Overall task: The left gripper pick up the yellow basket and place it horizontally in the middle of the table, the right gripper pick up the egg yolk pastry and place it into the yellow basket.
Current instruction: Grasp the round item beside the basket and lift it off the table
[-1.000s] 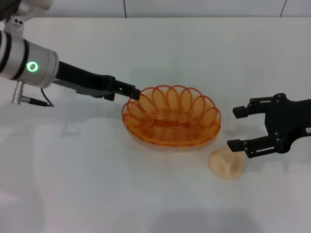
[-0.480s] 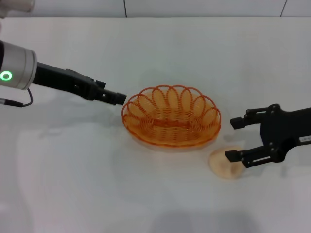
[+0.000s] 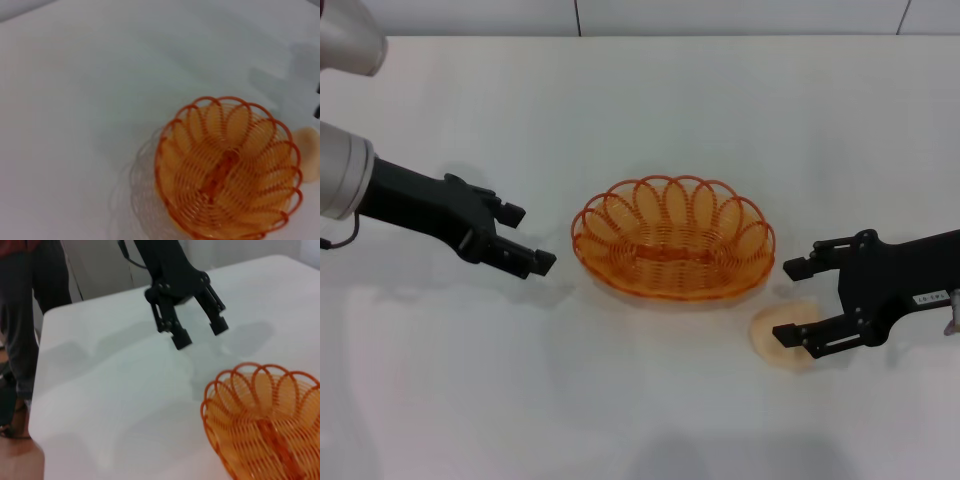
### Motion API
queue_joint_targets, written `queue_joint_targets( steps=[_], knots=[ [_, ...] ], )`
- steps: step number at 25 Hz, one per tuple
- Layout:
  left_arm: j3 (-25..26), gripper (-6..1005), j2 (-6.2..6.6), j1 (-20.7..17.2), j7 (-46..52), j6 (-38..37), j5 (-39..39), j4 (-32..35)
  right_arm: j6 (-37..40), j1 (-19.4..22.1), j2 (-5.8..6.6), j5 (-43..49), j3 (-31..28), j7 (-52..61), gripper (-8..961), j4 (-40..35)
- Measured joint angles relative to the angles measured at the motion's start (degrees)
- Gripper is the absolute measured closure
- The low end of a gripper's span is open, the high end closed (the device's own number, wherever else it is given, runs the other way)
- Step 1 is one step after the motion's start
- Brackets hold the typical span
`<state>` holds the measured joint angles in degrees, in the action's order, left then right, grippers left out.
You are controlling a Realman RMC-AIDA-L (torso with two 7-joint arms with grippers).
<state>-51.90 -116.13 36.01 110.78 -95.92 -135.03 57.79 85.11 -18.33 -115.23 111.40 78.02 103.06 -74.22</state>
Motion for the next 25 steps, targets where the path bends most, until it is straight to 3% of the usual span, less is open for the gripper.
queue_joint_targets(
  steps=[9,25],
  knots=[
    [0.0,112,-1.29,-1.1,0.4,-0.4,0.2,2.0,-1.1,-3.4,-0.09,5.6,0.2,3.7,215,2.7],
    [0.1,111,-1.47,-0.8,0.8,0.6,0.0,1.7,-4.8,-4.8,-0.15,6.1,2.8,3.6,252,8.1]
  ],
)
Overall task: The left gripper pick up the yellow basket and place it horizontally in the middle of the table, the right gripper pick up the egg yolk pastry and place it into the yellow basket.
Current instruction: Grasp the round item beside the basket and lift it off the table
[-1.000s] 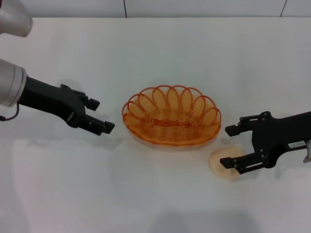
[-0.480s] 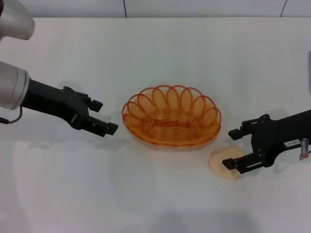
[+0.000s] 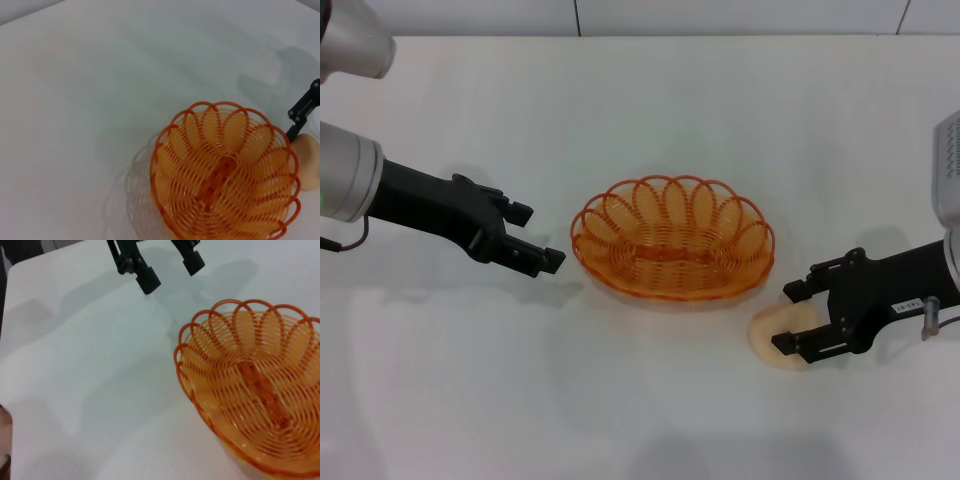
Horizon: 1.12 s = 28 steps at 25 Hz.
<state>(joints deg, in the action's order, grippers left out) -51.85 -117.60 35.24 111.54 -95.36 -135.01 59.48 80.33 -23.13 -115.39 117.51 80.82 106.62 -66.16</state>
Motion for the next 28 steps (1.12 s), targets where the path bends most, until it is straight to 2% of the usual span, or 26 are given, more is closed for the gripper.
queue_joint_targets(
  steps=[12,18,28],
  knots=[
    [0.0,112,-0.08,-0.3,-0.1,0.5,-0.2,-0.2,-0.2,0.0,-0.02,-0.6,0.3,0.0,420,0.1],
    [0.0,112,-0.17,-0.4,-0.3,0.8,-0.3,-0.3,0.7,0.1,-0.02,-0.6,0.2,0.1,606,-0.7],
    [0.0,111,-0.43,-0.6,-0.4,1.3,-0.3,-0.2,1.3,0.4,-0.02,-0.8,0.1,0.0,723,-1.7]
  ],
)
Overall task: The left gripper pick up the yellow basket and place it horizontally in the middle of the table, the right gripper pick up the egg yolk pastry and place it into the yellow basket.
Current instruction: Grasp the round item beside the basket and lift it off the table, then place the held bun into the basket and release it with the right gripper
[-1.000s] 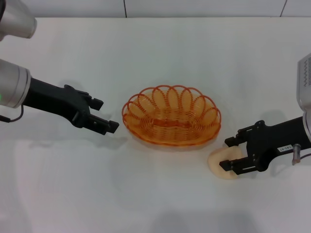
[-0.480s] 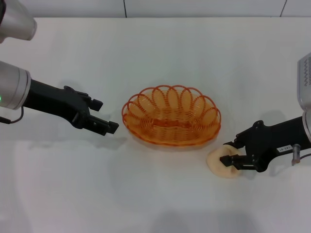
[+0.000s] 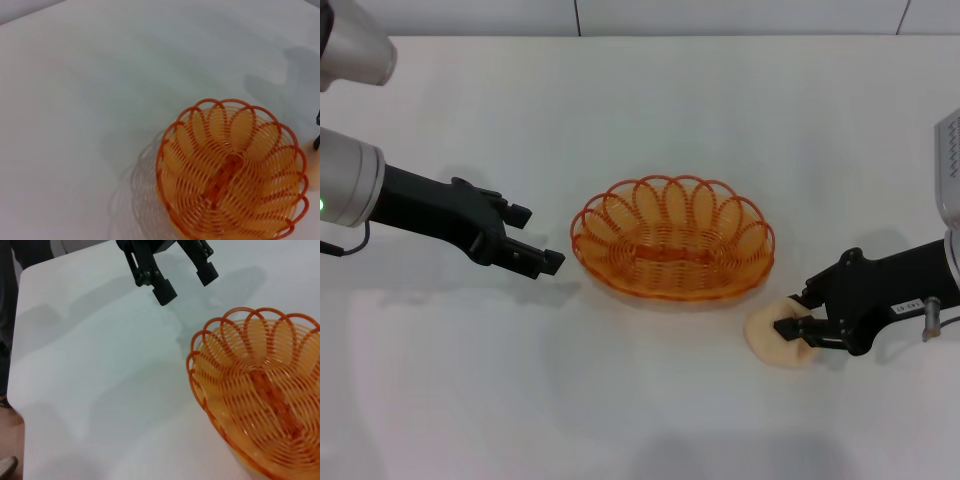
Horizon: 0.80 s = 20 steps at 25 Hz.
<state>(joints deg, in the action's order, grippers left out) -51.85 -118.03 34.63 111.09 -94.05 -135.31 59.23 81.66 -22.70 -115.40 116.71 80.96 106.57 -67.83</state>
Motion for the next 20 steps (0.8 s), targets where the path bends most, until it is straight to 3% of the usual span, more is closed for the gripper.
queue_joint_targets(
  steps=[6,20],
  knots=[
    [0.0,112,-0.01,-0.2,-0.2,1.1,0.0,0.0,0.7,0.3,0.00,0.0,-0.3,0.1,763,-2.3],
    [0.1,111,-0.14,-0.5,-0.3,1.7,0.5,0.0,4.3,1.0,0.06,-1.3,-3.5,5.0,839,-15.7]
  ],
)
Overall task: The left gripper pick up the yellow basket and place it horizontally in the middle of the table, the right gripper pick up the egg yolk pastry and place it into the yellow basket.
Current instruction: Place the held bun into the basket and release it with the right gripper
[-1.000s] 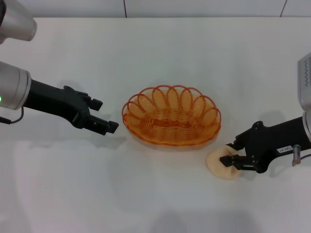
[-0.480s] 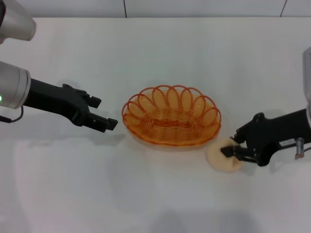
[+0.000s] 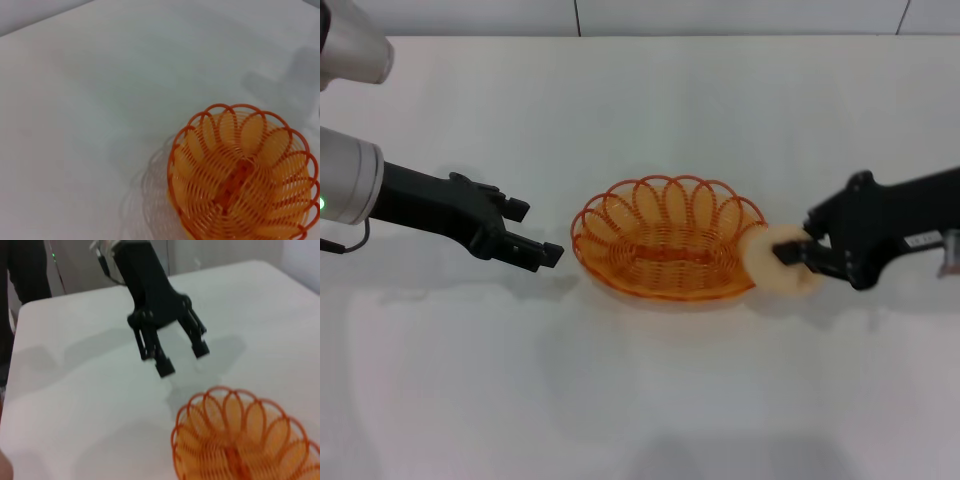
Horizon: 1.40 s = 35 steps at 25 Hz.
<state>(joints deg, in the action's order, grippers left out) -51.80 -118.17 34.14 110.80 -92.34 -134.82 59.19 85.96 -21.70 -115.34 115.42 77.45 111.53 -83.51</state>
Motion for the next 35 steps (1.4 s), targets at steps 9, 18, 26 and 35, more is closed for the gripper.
queue_joint_targets(
  steps=[9,18,26,35],
  knots=[
    [-0.1,111,-0.21,0.3,0.0,0.6,0.1,-0.1,-10.8,-7.0,-0.34,-2.0,7.3,0.0,877,8.2],
    [-0.1,112,-0.22,0.4,-0.1,0.7,0.1,0.1,-19.9,-8.7,-0.44,-4.8,12.6,-0.4,885,14.2],
    [-0.1,112,-0.22,0.4,-0.1,1.0,0.1,0.1,-20.4,-8.8,-0.51,-6.4,12.8,-1.0,782,15.6],
    [0.0,112,-0.54,0.3,-0.8,1.4,0.5,0.2,-20.7,-8.2,-0.42,-7.0,12.8,-2.1,519,16.0]
  ],
)
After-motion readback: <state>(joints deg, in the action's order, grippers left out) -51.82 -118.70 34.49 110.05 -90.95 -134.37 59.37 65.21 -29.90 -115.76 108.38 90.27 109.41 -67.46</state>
